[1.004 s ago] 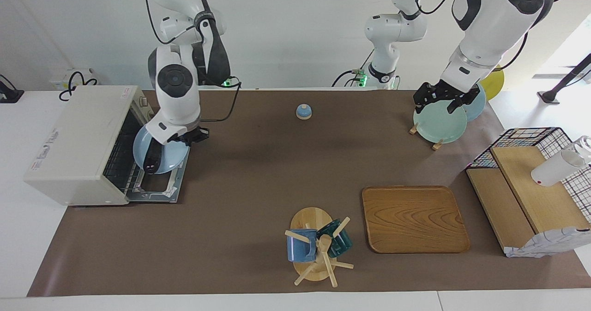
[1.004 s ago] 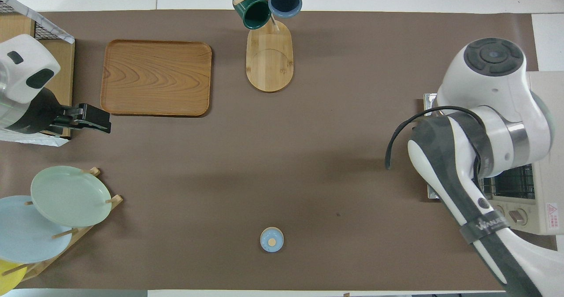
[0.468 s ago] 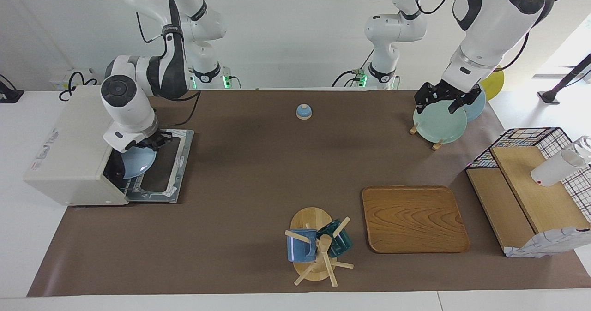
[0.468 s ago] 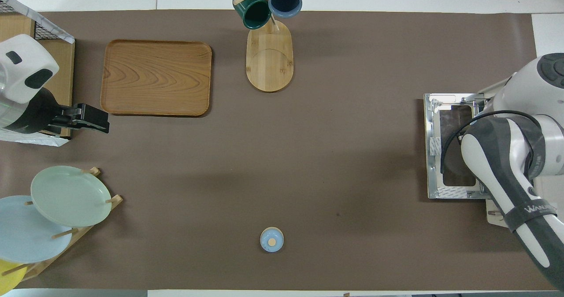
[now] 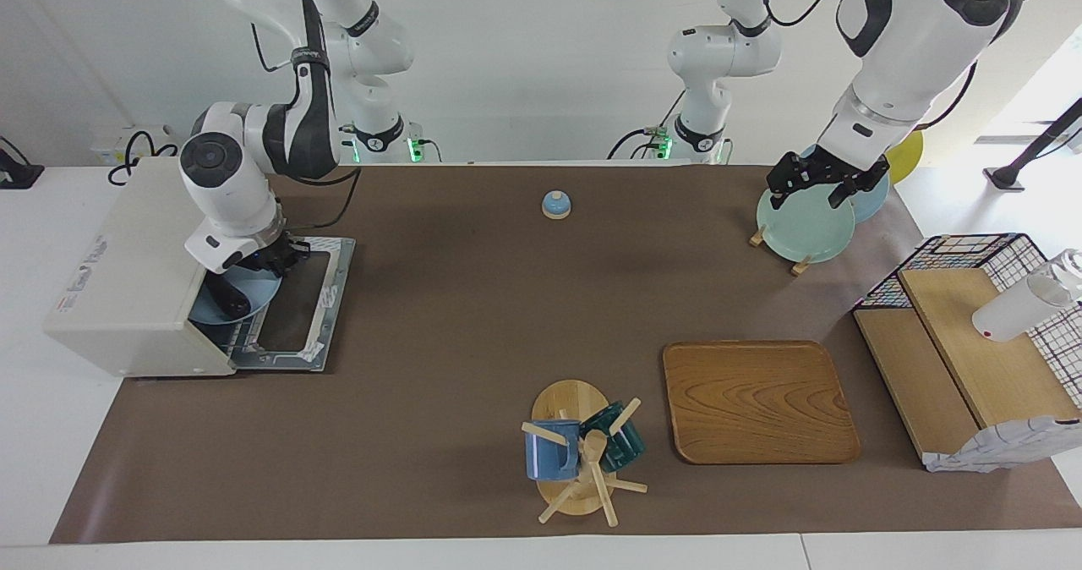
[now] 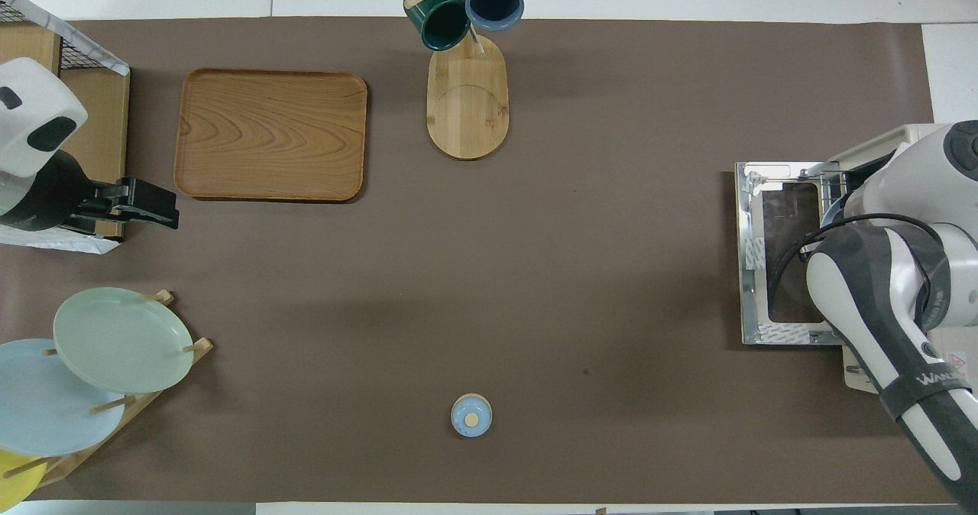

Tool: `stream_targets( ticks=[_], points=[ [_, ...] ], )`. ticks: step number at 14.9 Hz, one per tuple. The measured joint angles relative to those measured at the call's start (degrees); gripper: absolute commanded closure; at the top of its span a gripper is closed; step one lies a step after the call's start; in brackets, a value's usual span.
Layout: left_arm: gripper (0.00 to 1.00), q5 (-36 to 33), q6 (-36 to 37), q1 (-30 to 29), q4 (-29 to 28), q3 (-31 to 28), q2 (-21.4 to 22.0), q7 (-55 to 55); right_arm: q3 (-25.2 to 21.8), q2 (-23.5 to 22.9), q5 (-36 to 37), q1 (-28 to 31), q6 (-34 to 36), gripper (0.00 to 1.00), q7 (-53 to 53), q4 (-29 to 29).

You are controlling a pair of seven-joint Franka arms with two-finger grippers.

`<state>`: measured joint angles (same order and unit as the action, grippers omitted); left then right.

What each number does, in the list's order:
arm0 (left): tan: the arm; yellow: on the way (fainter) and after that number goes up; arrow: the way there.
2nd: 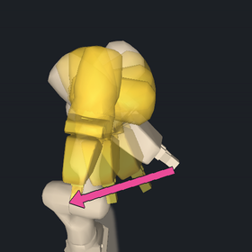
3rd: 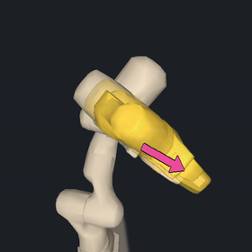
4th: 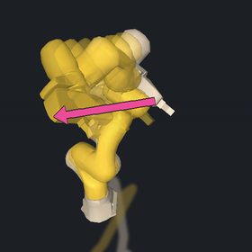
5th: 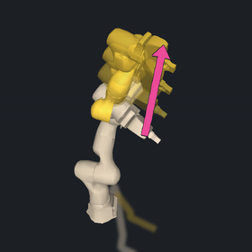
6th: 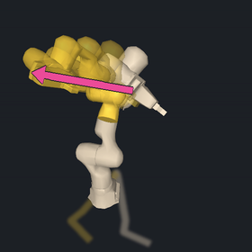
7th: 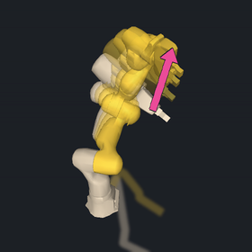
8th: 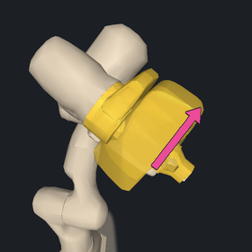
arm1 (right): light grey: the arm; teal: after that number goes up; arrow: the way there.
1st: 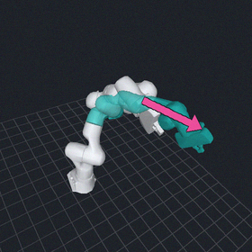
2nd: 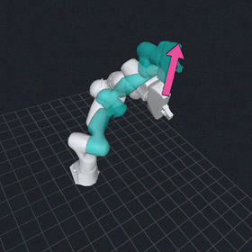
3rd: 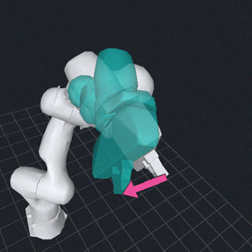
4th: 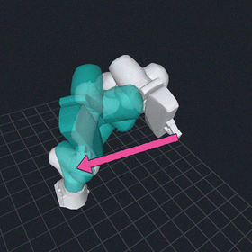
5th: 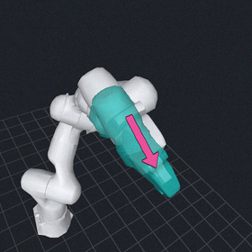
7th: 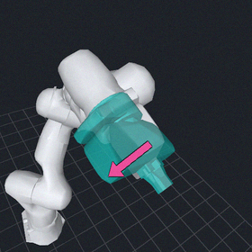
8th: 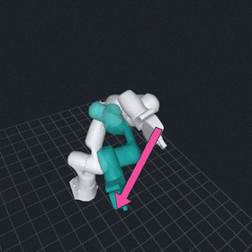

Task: Put eggplant into oven
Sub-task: 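Insert the eggplant into the oven and open the right gripper, then push the oven door shut with the right gripper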

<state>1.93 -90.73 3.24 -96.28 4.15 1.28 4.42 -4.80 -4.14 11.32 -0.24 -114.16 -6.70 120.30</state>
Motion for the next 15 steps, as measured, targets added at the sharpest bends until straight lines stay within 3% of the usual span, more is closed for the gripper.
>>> stream_targets(
  ticks=[1, 4, 7, 9, 12, 15],
  points=[
    [0.00, 0.0, 0.0, 0.0, 0.0, 0.0, 0.0, 0.0, 0.1, 0.0, 0.0, 0.0, 0.0, 0.65, 0.0, 0.0],
    [0.00, 0.0, 0.0, 0.0, 0.0, 0.0, 0.0, 0.0, 0.6, 0.0, -1.0, -0.2, -0.1, 0.67, 0.0, -0.5],
    [0.00, 0.0, 0.0, 0.0, 0.0, 0.0, 0.0, 0.0, 1.1, 0.0, -2.1, -2.7, -0.1, 0.84, 0.1, -2.0],
    [0.00, 0.0, 0.0, 0.0, 0.0, 0.0, 0.0, 0.0, 1.2, 0.0, -2.3, -5.6, -0.3, 1.00, 2.5, -2.4],
    [0.00, 0.0, 0.0, 0.0, 0.0, 0.0, 0.0, 0.0, 1.3, -0.2, -2.3, -9.5, -3.4, 1.00, 7.8, -1.9],
    [0.00, 0.0, 0.0, 0.0, 0.0, 0.0, 0.0, 0.0, 1.3, -2.8, -2.3, -10.0, -11.1, 1.00, 10.8, 1.4]
  ],
)
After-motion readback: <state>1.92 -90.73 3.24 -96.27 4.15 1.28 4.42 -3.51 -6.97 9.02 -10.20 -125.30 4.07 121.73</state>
